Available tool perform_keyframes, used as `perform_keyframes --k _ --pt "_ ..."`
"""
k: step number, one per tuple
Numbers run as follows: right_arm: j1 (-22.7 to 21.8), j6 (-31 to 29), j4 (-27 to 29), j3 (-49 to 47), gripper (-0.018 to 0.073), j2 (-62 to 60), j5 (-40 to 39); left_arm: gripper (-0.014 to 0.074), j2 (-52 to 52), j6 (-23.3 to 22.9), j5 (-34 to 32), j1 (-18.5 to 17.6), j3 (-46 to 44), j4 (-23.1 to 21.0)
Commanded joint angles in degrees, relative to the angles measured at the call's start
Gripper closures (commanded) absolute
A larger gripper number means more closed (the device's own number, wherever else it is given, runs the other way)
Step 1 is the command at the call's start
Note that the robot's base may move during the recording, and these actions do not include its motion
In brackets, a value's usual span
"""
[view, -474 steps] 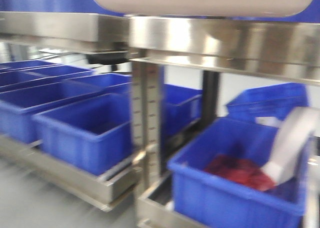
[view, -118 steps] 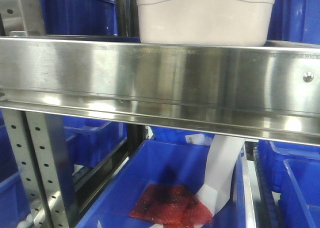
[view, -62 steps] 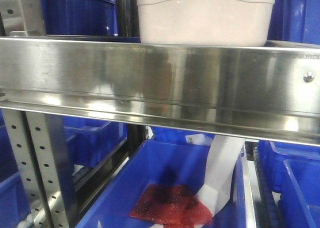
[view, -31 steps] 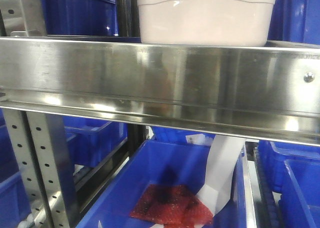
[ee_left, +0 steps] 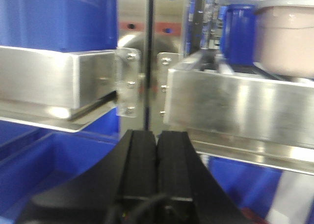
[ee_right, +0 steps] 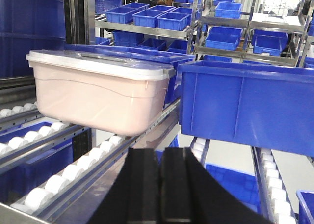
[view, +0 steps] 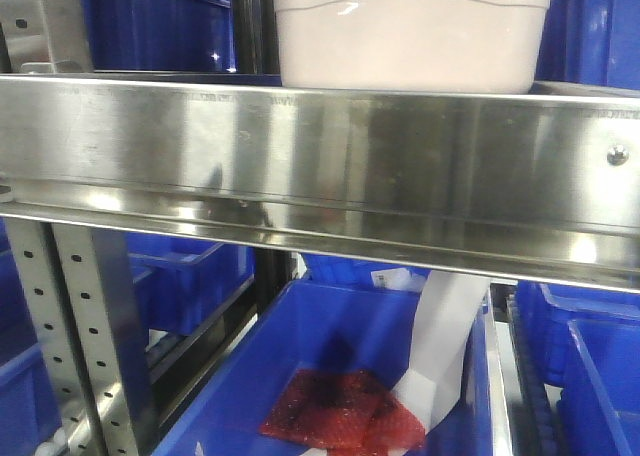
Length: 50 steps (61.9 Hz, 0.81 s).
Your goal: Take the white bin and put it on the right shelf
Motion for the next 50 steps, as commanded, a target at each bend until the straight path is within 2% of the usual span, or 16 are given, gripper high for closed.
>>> perform_keyframes --k 1,50 --pt "-0.2 0.0 0.7 -1.4 0.0483 0.7 -4.9 0.0715 -1.0 -0.4 -4.9 1.0 0.5 -0.5" --pt "-0.2 0.0 0.7 -1.4 0.0483 0.7 -4.9 0.0715 -1.0 -0.4 -4.9 1.0 0.5 -0.5"
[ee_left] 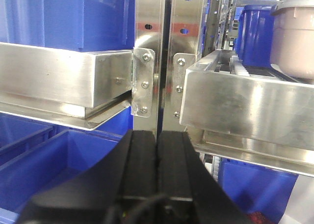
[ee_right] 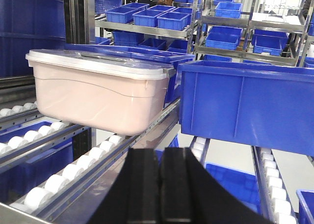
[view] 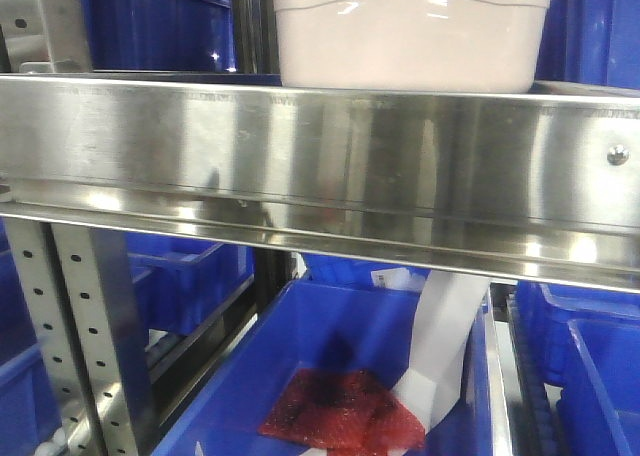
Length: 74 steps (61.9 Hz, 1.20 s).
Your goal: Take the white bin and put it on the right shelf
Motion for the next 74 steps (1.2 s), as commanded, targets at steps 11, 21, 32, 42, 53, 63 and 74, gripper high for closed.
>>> perform_keyframes --k 11,21,32,42,53,63,74 --pt "-0.2 0.0 0.3 -1.4 0.0483 0.8 -5.1 0.0715 -0.9 -0.4 -5.0 0.2 0.5 -0.5" --pt "-0.2 9.5 -10.9 2.8 0.0483 0.7 -8.6 0.0715 -0.9 -0.4 -5.0 0.2 0.5 -0.5" --pt "-0.1 21.8 -21.3 11.2 0.0483 -1.9 -16.6 0.0715 -0.9 -0.4 -5.0 0.2 0.5 -0.5" --pt "-0.1 21.8 -21.5 20.1 0.0483 -7.4 -22.9 0.0715 -0.9 -0.4 -5.0 0.2 0.5 -0.5" --pt "0.2 21.8 -21.4 28.6 0.0483 -9.0 -28.5 0.0715 -0.7 -0.4 -5.0 0.2 0.5 -0.5" --pt "0.2 21.8 -21.4 30.0 0.0483 -9.0 -30.1 0.0715 -0.7 -0.4 -5.0 0.2 0.5 -0.5" --pt "0.2 21.8 -21.4 30.0 0.0483 -9.0 -30.0 0.0715 -0.6 -0.4 -5.0 0.2 0.5 -0.5"
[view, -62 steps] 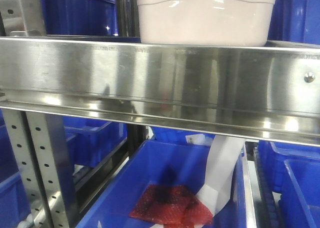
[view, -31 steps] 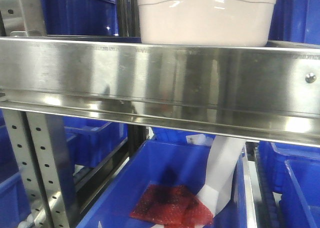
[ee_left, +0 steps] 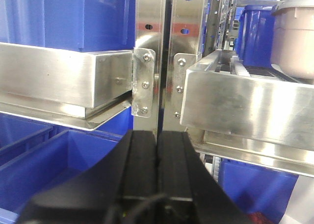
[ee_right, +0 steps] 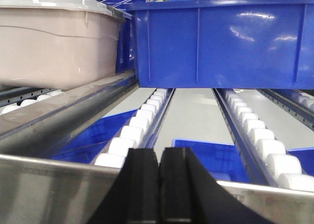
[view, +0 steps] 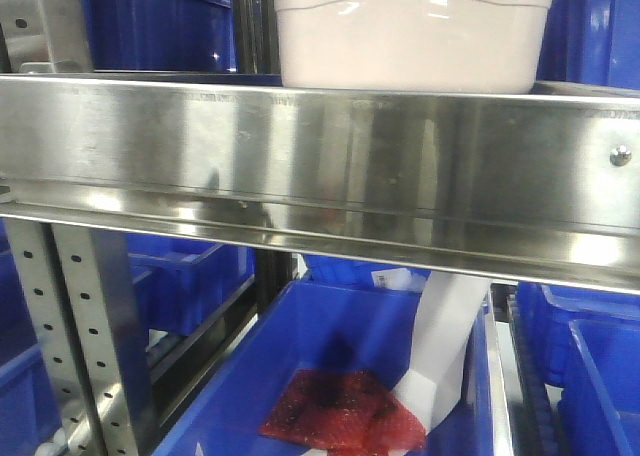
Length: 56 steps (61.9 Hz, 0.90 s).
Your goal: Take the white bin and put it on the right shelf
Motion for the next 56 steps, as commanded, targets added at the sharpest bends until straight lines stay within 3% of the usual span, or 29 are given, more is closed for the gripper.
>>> perform_keyframes --k 1,56 --pt "0.0 0.1 -0.7 -0.2 0.0483 -1.1 -5.4 0.0715 -0.6 -0.4 -5.0 0.2 0.5 -0.5" --pt "0.0 0.1 -0.7 -0.2 0.0483 -1.1 -5.4 0.0715 -0.6 -0.4 -5.0 0.2 0.5 -0.5"
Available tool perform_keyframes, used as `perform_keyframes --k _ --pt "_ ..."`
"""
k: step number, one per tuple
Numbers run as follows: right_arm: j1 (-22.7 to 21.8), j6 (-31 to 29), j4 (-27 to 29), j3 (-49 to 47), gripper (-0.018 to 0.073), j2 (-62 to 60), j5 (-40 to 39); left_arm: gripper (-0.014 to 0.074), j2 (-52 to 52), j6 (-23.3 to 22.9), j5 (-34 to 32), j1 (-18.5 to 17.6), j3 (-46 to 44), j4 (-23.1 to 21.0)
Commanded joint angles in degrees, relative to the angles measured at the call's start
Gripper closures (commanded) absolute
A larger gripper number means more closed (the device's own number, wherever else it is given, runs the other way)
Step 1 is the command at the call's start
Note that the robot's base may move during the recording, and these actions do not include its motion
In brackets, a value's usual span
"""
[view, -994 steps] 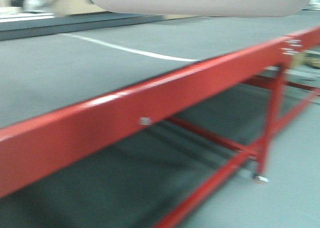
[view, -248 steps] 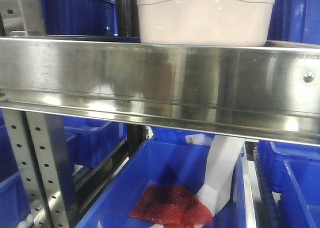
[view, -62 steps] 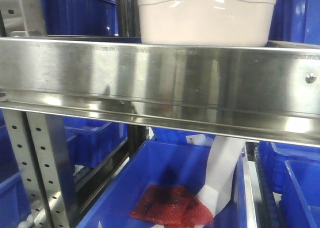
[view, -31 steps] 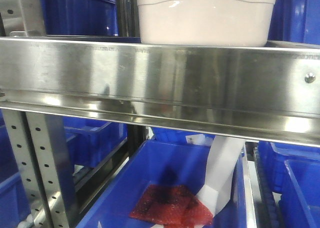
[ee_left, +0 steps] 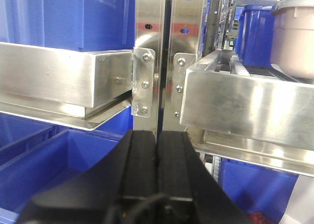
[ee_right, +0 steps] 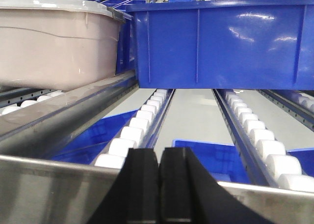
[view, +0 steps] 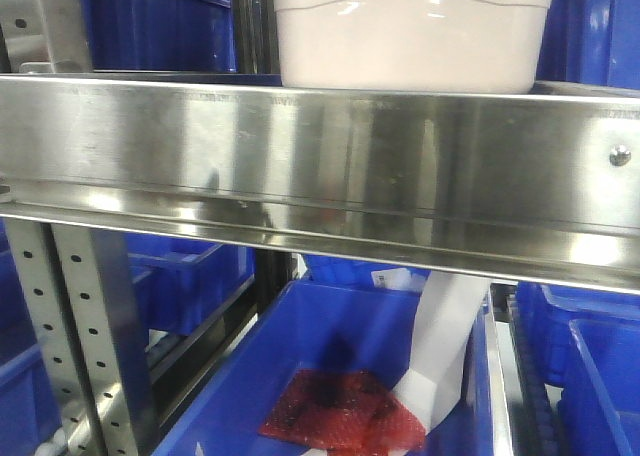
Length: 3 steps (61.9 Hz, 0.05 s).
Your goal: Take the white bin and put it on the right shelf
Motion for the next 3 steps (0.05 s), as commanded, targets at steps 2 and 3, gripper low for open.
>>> perform_keyframes --k 2,3 --pt "0.0 0.0 -0.6 -0.2 0.0483 -1.1 -5.3 0.0715 -0.6 -0.4 -5.0 0.2 0.5 -0.5" --pt "0.0 0.0 -0.6 -0.2 0.0483 -1.1 -5.3 0.0715 -0.6 -0.4 -5.0 0.2 0.5 -0.5"
